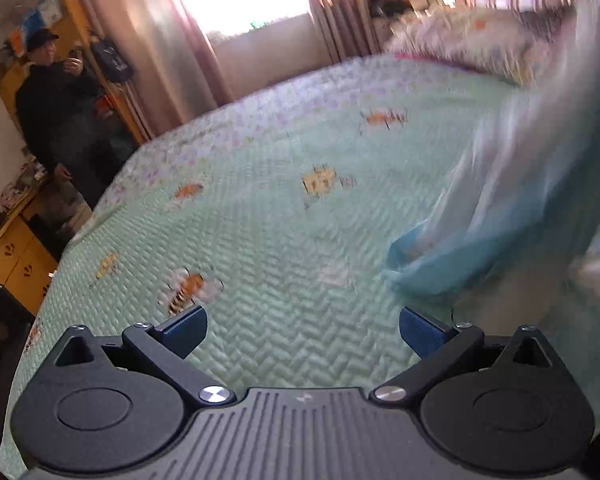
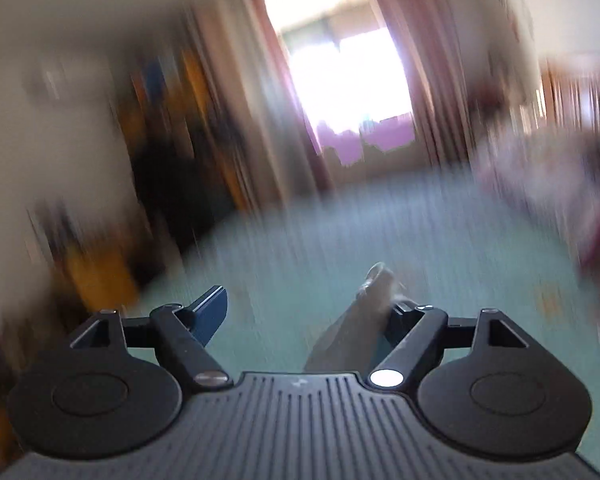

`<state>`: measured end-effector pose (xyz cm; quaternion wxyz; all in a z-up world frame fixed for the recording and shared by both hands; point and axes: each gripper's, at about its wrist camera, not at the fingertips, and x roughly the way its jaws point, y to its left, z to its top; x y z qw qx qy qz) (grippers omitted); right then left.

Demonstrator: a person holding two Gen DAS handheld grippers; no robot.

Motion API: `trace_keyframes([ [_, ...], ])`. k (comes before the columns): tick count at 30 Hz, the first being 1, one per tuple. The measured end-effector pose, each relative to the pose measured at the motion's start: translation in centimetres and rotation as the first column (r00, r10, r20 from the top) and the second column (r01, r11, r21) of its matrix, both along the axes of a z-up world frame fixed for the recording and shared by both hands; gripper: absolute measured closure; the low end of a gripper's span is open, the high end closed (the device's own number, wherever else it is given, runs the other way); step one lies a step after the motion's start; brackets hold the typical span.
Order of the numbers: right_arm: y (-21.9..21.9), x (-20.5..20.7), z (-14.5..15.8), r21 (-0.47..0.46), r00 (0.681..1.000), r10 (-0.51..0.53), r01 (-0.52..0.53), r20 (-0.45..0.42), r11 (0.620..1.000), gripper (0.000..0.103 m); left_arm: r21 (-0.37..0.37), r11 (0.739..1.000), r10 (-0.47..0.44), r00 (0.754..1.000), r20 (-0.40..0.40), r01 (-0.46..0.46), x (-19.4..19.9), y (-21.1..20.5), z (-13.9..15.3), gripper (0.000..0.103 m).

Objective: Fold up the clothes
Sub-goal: 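Grasp the light-blue garment with the right tool and pull it onto the quilt, then release the garment with the right tool onto the open quilt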

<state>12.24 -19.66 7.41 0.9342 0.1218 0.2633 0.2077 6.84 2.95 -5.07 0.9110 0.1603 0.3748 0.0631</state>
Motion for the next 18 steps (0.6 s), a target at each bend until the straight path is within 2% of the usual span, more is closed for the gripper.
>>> trace_keyframes([
  [2,0.9,-1.2,-6.6,-0.058,0.992,-0.038,0.031,-0.121,0.998,0.023,0.047,0.998,-0.031,0.999,-0.029,0.032,0.2,-1.0,-1.2,0.001],
  [4,1.1,-2.6,-11.7,-0.083,0.974,-0.08,0.064,-0.213,0.995,0.023,0.084,0.994,-0.058,0.997,-0.051,0.063,0.2,-2.5,-2.2,0.001],
  [7,1.8,-4.7,-15.6,-0.182,0.949,-0.175,0.13,-0.261,0.975,0.023,0.081,0.99,-0.106,0.991,-0.082,0.113,0.5,-4.6,-3.2,0.001],
  [10,2.4,-6.1,-15.4,-0.282,0.939,-0.263,0.196,-0.223,0.939,0.023,0.069,0.985,-0.155,0.985,-0.075,0.16,0.8,-6.8,-3.4,0.001],
  [13,1.8,-7.5,-14.4,-0.291,0.937,-0.317,0.265,-0.145,0.919,0.023,0.078,0.982,-0.167,0.983,-0.072,0.172,1.3,-8.9,-3.4,0.002],
  [18,0.7,-7.5,-15.8,-0.41,0.9,-0.421,0.344,-0.114,0.845,0.023,0.114,0.98,-0.156,0.984,-0.082,0.165,2.6,-11.7,-3.5,0.002],
])
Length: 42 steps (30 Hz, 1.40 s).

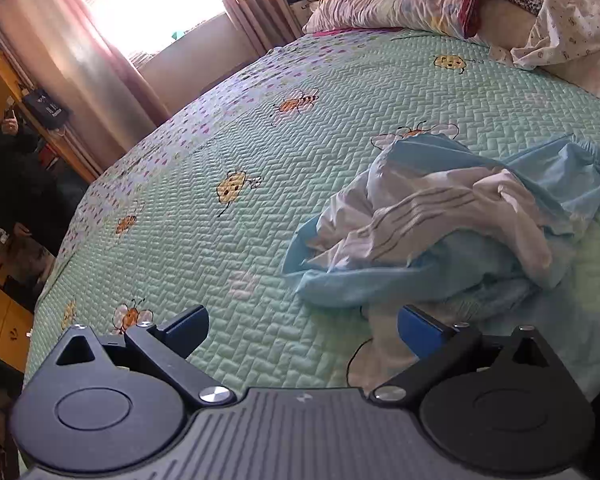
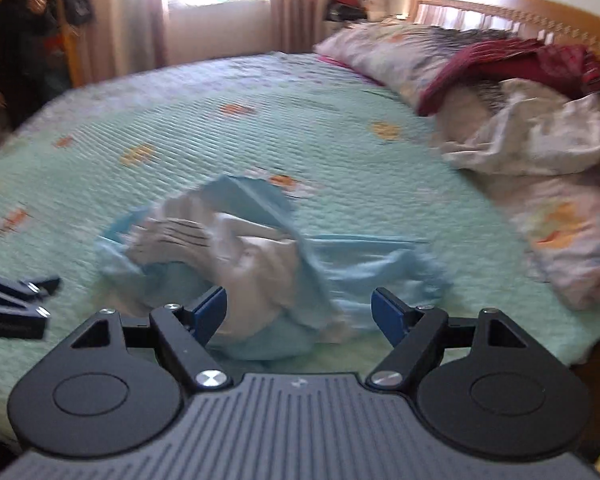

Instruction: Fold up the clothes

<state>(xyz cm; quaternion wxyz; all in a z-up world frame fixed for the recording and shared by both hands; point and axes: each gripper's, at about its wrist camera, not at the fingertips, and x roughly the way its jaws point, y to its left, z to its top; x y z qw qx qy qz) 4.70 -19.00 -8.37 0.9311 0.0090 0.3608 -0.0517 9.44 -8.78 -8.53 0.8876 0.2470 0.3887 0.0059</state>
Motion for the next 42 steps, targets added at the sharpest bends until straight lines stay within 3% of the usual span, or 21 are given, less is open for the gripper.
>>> trace_keyframes([
  [2,-0.3,0.7,-1.3,-0.026,1.0,-0.025,0.025,-0.016,0.999,0.023,0.022,1.0,0.013,1.0,-0.015,-0.013,0.9,-0.8,-0.4,0.002],
  [6,-1.7,1.3,-2.4,0.02,0.997,-0.037,0.039,-0.066,0.999,0.023,0.012,1.0,0.03,0.996,-0.081,-0.029,2.4,-1.9,-1.5,0.002],
  [12,-3.0,3.0,-3.6,0.055,0.988,-0.021,0.03,-0.151,0.998,0.023,-0.125,0.991,0.023,0.968,-0.251,-0.056,4.4,-2.5,-2.3,0.004],
  [16,-3.7,4.0,-3.8,0.107,0.983,0.0,0.02,-0.185,0.994,0.023,-0.17,0.983,0.011,0.95,-0.311,-0.067,5.0,-3.4,-2.4,0.005],
  [23,-5.5,4.3,-3.5,0.127,0.985,-0.023,0.045,-0.17,0.991,0.023,-0.126,0.989,0.044,0.96,-0.275,-0.081,6.9,-4.5,-4.0,0.006],
  [26,-7.0,3.6,-4.0,0.178,0.986,-0.056,0.083,-0.154,0.98,0.023,-0.119,0.989,0.055,0.959,-0.277,-0.091,8.6,-4.2,-6.0,0.013],
  [29,-8.5,2.9,-4.7,0.246,0.984,-0.078,0.116,-0.158,0.962,0.023,-0.156,0.984,0.035,0.955,-0.295,-0.084,9.9,-4.3,-7.9,0.018],
  [33,-9.1,2.0,-5.5,0.265,0.984,-0.1,0.137,-0.148,0.955,0.023,-0.195,0.978,0.017,0.962,-0.272,-0.073,10.6,-4.7,-9.1,0.019],
  [35,-9.2,1.7,-5.9,0.274,0.986,-0.101,0.134,-0.133,0.952,0.023,-0.213,0.975,0.006,0.964,-0.267,-0.066,10.6,-4.7,-9.7,0.024],
  [38,-9.2,1.9,-6.5,0.305,0.993,-0.059,0.087,-0.099,0.948,0.023,-0.254,0.966,-0.029,0.969,-0.244,-0.036,10.1,-4.5,-9.8,0.04],
  [40,-8.8,2.5,-6.9,0.317,0.999,-0.002,0.014,-0.037,0.948,0.028,-0.26,0.966,-0.051,0.971,-0.233,-0.012,9.8,-4.6,-9.8,0.05],
  [42,-8.0,4.1,-7.8,0.307,0.998,0.055,-0.051,-0.005,0.95,0.051,-0.252,0.968,-0.067,0.972,-0.224,0.009,9.5,-4.6,-9.7,0.057],
])
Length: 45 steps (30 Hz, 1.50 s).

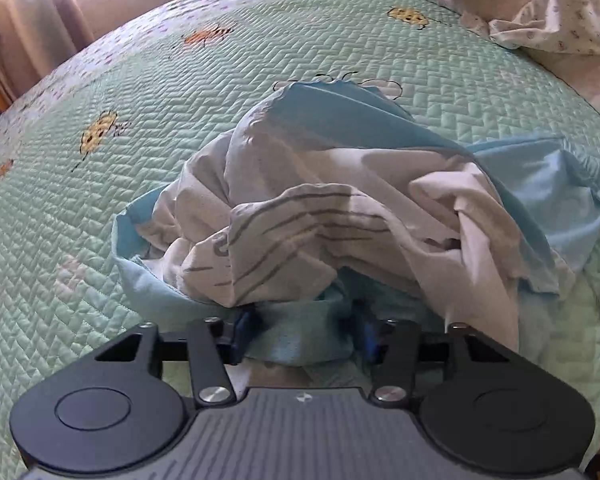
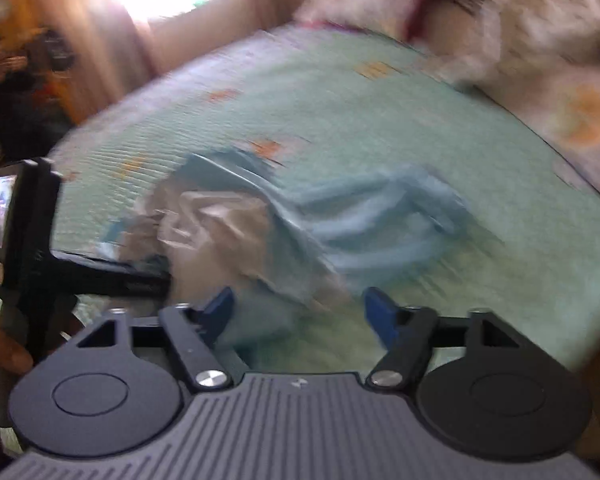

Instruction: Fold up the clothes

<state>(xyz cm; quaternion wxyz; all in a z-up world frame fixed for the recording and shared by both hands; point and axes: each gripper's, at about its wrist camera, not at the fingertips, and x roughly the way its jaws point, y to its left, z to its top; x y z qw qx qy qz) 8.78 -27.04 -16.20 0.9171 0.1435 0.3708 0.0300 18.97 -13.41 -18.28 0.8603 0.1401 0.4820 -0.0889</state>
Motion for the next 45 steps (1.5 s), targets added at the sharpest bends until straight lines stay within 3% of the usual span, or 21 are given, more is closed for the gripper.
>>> trace_keyframes([
  [1,0.4,1.0,-0.6,-0.009,1.0,0.026,-0.026,0.006,1.0,0.061,0.004,1.0,-0.008,1.0,0.005,0.008,-0.2,-0.1,0.1,0.065],
  [2,0.7,2.1,-1.2,-0.011,0.999,0.048,-0.048,0.0,0.999,0.085,0.006,1.0,-0.013,1.0,0.009,0.013,-0.4,-0.1,0.2,0.07],
  [3,1.0,3.3,-1.9,-0.001,0.998,0.062,-0.062,-0.024,0.998,0.099,0.007,1.0,-0.013,1.0,0.012,0.013,-0.5,0.0,0.2,0.08],
  [6,2.0,5.4,-3.2,0.01,0.993,0.106,-0.106,-0.043,0.994,0.1,-0.005,1.0,0.003,1.0,0.028,-0.003,-0.8,0.8,0.7,0.087],
  [11,2.6,5.1,-2.5,0.117,0.986,0.157,-0.161,0.048,0.98,0.099,-0.158,0.987,0.056,0.992,0.111,-0.038,-2.7,3.6,4.2,0.09],
  [16,2.1,4.0,-1.8,0.183,0.992,0.092,-0.106,0.085,0.977,0.087,-0.212,0.976,0.081,0.979,0.185,-0.041,-3.9,5.3,8.0,0.09],
  [18,1.9,4.1,-1.8,0.224,0.996,0.059,-0.073,0.067,0.972,0.062,-0.208,0.977,0.078,0.981,0.178,-0.04,-4.1,5.5,8.3,0.09],
  [21,2.2,4.1,-1.3,0.248,0.996,0.012,-0.034,0.09,0.968,0.05,-0.196,0.98,0.074,0.985,0.157,-0.042,-5.0,5.6,7.5,0.09],
  [22,2.6,4.1,-1.1,0.238,0.995,0.006,-0.03,0.101,0.971,0.047,-0.192,0.98,0.073,0.986,0.152,-0.043,-5.3,5.7,7.3,0.09],
  [24,3.6,4.4,-1.0,0.189,0.994,0.004,-0.024,0.105,0.982,0.031,-0.19,0.981,0.071,0.987,0.146,-0.043,-5.8,5.9,6.9,0.09],
  [26,4.9,5.4,-1.7,0.115,0.998,0.018,-0.024,0.053,0.993,0.03,-0.189,0.981,0.07,0.988,0.141,-0.043,-6.2,6.2,6.7,0.091],
  [28,5.8,6.3,-3.0,0.088,0.999,0.034,-0.032,-0.028,0.996,0.034,-0.188,0.981,0.07,0.988,0.137,-0.044,-6.7,6.5,6.7,0.092],
  [30,6.2,6.4,-4.0,0.12,0.997,0.038,-0.029,-0.066,0.992,0.075,-0.187,0.981,0.072,0.988,0.135,-0.046,-7.2,7.0,6.7,0.094],
  [33,7.0,5.1,-3.0,0.165,0.999,0.034,-0.027,-0.042,0.986,0.094,-0.185,0.98,0.097,0.985,0.146,-0.069,-8.3,8.4,7.2,0.095],
  [37,8.3,2.8,1.1,0.276,0.994,0.083,-0.099,0.071,0.956,0.095,-0.221,0.971,0.145,0.965,0.219,-0.096,-10.6,11.7,10.6,0.101],
  [40,10.2,1.5,5.9,0.348,0.976,0.134,-0.187,0.172,0.919,0.095,-0.246,0.964,0.183,0.926,0.33,-0.103,-13.3,14.9,15.1,0.103],
  [45,13.9,0.8,13.7,0.511,0.921,0.23,-0.369,0.315,0.776,0.095,-0.247,0.959,0.248,0.841,0.481,-0.142,-18.2,20.8,22.8,0.103],
])
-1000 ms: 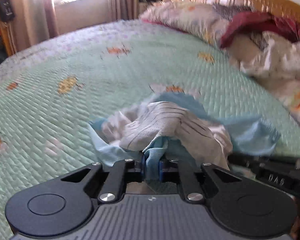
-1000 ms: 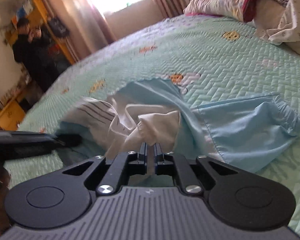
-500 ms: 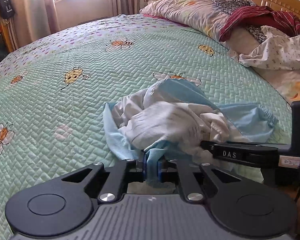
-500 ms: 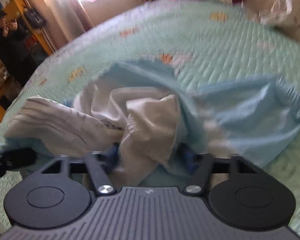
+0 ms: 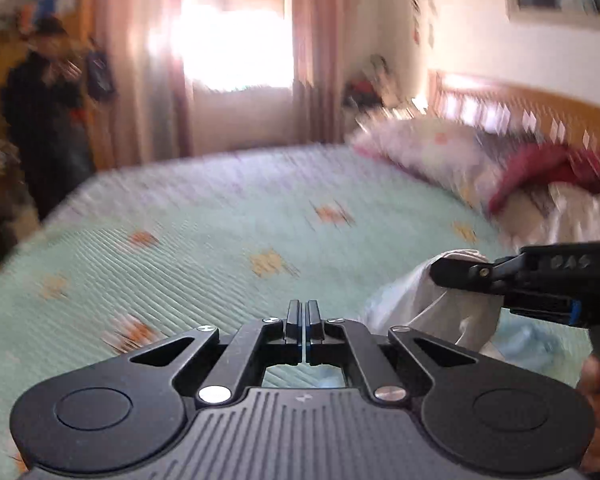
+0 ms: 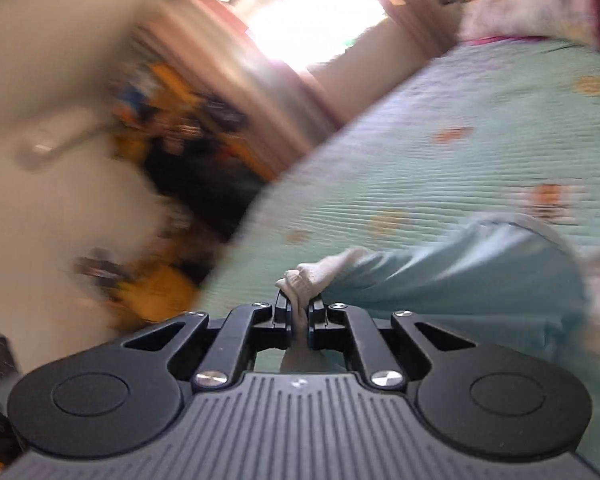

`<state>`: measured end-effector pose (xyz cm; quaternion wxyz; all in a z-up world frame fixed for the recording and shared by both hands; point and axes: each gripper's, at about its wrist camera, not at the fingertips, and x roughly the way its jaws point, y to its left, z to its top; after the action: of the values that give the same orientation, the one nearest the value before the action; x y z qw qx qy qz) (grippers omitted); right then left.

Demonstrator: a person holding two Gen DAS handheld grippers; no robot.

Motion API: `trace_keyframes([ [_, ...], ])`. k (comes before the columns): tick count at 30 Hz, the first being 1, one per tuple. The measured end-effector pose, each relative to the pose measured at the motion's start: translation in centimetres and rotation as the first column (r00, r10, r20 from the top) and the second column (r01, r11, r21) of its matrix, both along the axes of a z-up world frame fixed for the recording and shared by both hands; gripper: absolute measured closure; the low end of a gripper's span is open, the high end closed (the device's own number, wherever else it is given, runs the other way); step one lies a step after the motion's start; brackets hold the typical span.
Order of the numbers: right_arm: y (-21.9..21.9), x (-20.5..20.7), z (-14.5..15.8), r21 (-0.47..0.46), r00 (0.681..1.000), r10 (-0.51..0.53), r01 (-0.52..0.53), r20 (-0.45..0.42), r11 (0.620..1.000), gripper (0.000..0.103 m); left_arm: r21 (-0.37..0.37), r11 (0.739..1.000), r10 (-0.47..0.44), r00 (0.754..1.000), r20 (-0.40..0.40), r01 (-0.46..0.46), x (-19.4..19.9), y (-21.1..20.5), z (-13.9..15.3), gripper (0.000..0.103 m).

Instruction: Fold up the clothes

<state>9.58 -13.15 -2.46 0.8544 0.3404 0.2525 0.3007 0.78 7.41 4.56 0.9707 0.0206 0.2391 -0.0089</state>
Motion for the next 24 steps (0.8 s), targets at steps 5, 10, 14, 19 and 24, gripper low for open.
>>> trace_keyframes([
  [5,4.4,0.6,5.7,0.12,0.991,0.118,-0.125,0.066,0.985,0.095,-0.013,0.995,0.096,0.993,0.061,-0.096,-3.7,5.9,3.3,0.102],
  [10,8.2,2.3,7.4,0.218,0.972,0.225,-0.235,0.07,0.947,0.095,-0.087,0.98,0.18,0.984,-0.003,-0.179,-4.5,10.8,0.1,0.098],
  [14,12.6,4.2,10.0,0.231,0.952,0.299,-0.307,0.072,0.923,0.095,-0.135,0.958,0.235,0.964,-0.127,-0.251,-2.6,13.9,-4.7,0.098],
  [19,14.6,6.3,15.4,0.359,0.937,0.314,-0.349,0.153,0.866,0.095,-0.166,0.931,0.293,0.937,-0.191,-0.325,-2.0,17.1,-5.8,0.097],
  [24,10.3,3.3,20.2,0.417,0.907,0.234,-0.374,0.349,0.828,0.095,-0.112,0.914,0.375,0.918,-0.128,-0.389,-5.0,18.1,-3.8,0.081],
])
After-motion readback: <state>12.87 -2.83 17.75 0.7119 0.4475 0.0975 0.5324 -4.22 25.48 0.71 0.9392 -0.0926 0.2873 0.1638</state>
